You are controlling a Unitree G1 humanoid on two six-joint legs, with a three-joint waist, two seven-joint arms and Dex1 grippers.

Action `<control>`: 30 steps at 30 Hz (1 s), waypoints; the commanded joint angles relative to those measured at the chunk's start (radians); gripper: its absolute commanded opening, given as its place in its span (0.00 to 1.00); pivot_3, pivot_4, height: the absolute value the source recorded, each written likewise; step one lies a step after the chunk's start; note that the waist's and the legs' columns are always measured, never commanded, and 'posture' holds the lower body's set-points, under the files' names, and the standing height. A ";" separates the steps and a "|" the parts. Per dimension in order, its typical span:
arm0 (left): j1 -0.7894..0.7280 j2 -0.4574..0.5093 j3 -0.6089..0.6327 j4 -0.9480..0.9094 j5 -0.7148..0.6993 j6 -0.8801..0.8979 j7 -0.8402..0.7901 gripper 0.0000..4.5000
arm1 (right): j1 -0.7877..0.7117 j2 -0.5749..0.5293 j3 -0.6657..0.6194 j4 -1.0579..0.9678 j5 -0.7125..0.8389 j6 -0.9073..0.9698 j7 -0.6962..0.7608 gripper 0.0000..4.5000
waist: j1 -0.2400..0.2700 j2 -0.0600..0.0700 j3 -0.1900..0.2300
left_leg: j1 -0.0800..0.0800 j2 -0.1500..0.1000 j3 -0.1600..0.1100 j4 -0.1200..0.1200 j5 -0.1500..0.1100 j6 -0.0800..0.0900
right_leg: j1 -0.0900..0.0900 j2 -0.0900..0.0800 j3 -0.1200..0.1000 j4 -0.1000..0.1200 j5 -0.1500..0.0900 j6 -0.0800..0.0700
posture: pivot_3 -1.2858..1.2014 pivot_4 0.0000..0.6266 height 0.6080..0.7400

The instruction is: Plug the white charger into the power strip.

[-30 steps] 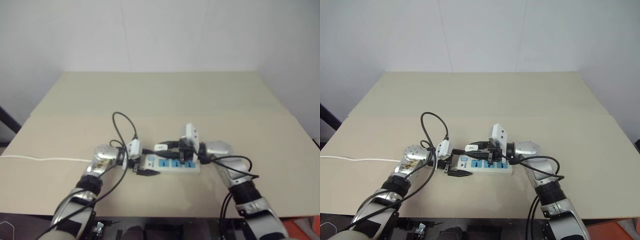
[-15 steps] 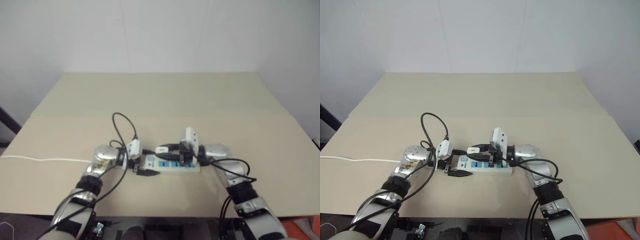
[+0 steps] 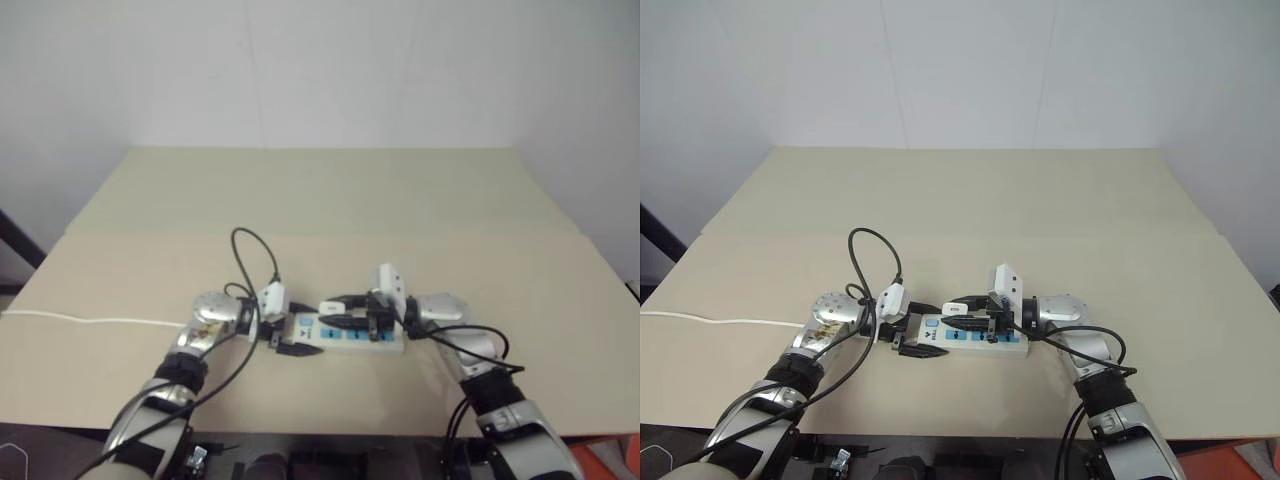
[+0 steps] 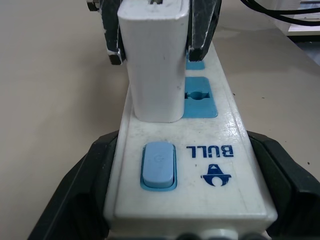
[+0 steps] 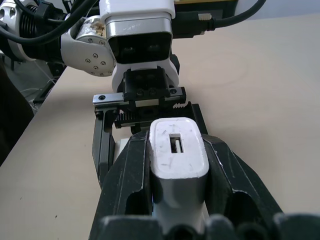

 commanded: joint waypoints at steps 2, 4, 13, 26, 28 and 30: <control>0.005 0.031 -0.002 0.007 0.028 -0.007 -0.003 0.73 | 0.088 -0.058 0.054 0.129 -0.097 0.039 -0.001 0.25 | 0.000 0.000 -0.001 | 0.001 0.000 0.000 0.000 0.000 0.000 | 0.001 0.000 0.000 0.000 0.000 0.000 | 0.52 0.24 1.00; 0.008 0.033 -0.001 0.005 0.028 -0.006 -0.001 0.73 | 0.110 -0.071 0.069 0.123 -0.113 0.021 0.005 0.25 | 0.000 -0.001 -0.002 | 0.002 0.000 0.000 0.000 0.000 0.000 | 0.001 0.000 0.000 0.000 0.000 0.000 | 0.52 0.24 1.00; 0.020 0.036 -0.002 -0.008 0.026 -0.002 0.000 0.73 | 0.062 -0.061 0.073 0.125 -0.100 0.033 0.005 0.33 | -0.001 -0.001 -0.005 | 0.004 0.000 0.001 -0.001 0.000 0.000 | 0.002 0.000 0.001 0.000 0.000 0.000 | 0.52 0.24 1.00; 0.022 0.033 -0.009 -0.048 0.017 0.058 0.003 0.90 | 0.010 -0.058 0.069 0.018 -0.085 0.050 0.011 1.00 | -0.003 -0.003 -0.006 | 0.003 0.001 0.001 -0.002 0.000 0.000 | 0.001 0.001 0.001 0.000 0.000 0.000 | 0.52 0.24 1.00; 0.026 0.042 0.004 -0.097 -0.011 0.103 -0.016 0.99 | 0.003 -0.074 0.050 -0.025 -0.070 0.060 0.010 1.00 | -0.002 -0.003 -0.005 | 0.003 0.001 0.001 -0.002 0.000 0.000 | 0.000 0.001 0.002 0.000 0.000 0.000 | 0.52 0.24 1.00; 0.034 0.060 0.017 -0.165 -0.043 0.153 -0.037 0.99 | -0.002 -0.094 0.032 -0.067 -0.054 0.070 0.014 1.00 | -0.002 -0.003 -0.003 | 0.002 0.001 0.001 -0.002 0.000 0.000 | 0.000 0.001 0.002 0.000 0.000 0.000 | 0.52 0.24 1.00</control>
